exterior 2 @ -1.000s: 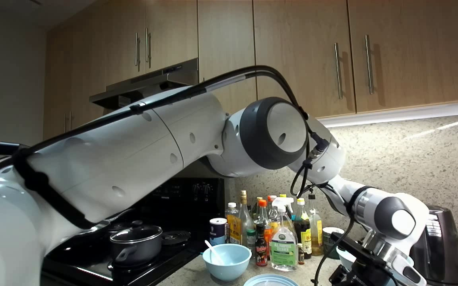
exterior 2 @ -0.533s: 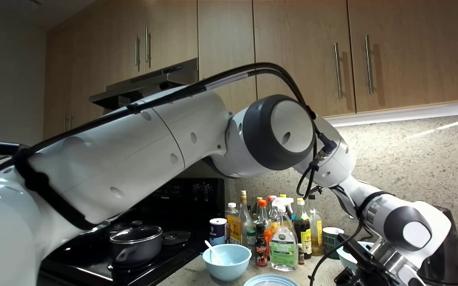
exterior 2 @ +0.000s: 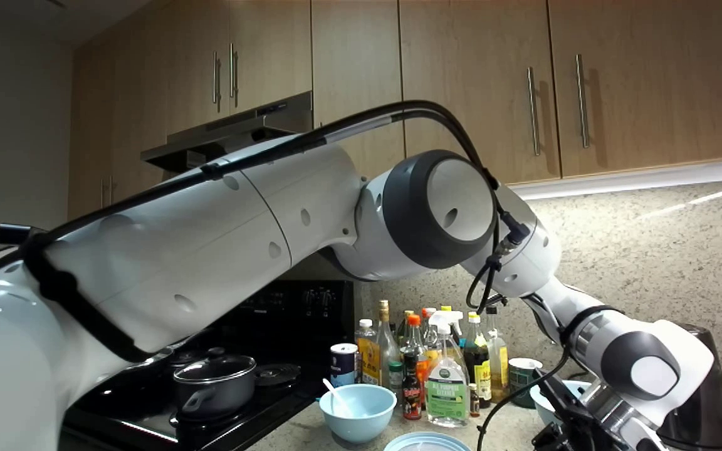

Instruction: Put the pair of scissors onto the lid on the left

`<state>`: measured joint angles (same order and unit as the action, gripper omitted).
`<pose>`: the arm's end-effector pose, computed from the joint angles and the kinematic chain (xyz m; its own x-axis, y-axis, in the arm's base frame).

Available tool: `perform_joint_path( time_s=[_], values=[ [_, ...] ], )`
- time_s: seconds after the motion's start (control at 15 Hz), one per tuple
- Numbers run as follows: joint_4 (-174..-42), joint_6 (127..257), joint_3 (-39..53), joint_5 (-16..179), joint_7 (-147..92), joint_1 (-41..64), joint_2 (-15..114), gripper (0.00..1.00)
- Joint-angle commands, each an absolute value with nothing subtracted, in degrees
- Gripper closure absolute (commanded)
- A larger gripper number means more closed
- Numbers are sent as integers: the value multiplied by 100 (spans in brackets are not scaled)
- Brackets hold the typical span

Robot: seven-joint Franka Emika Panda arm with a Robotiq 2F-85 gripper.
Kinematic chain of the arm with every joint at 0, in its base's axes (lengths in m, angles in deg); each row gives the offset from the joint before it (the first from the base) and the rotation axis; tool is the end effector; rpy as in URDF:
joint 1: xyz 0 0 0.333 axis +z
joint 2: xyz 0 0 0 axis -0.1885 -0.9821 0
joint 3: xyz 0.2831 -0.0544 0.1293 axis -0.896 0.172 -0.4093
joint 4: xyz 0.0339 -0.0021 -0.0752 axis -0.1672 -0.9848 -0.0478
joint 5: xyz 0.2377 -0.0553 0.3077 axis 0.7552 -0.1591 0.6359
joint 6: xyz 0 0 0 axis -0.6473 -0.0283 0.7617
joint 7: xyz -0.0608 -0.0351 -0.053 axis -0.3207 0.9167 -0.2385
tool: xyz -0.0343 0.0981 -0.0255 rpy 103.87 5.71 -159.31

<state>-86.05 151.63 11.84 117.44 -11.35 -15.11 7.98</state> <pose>0.6050 -0.3262 0.1294 0.3369 -0.6954 -0.6347 -0.9271 -0.3626 -0.0948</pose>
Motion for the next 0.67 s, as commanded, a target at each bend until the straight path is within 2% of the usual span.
perform_joint_path(
  time_s=[0.0,0.6],
  values=[
    [-9258,15874,1221,12275,-507,-1470,1123,0],
    [-10768,17808,1376,13526,301,-1237,1938,0]
  ],
)
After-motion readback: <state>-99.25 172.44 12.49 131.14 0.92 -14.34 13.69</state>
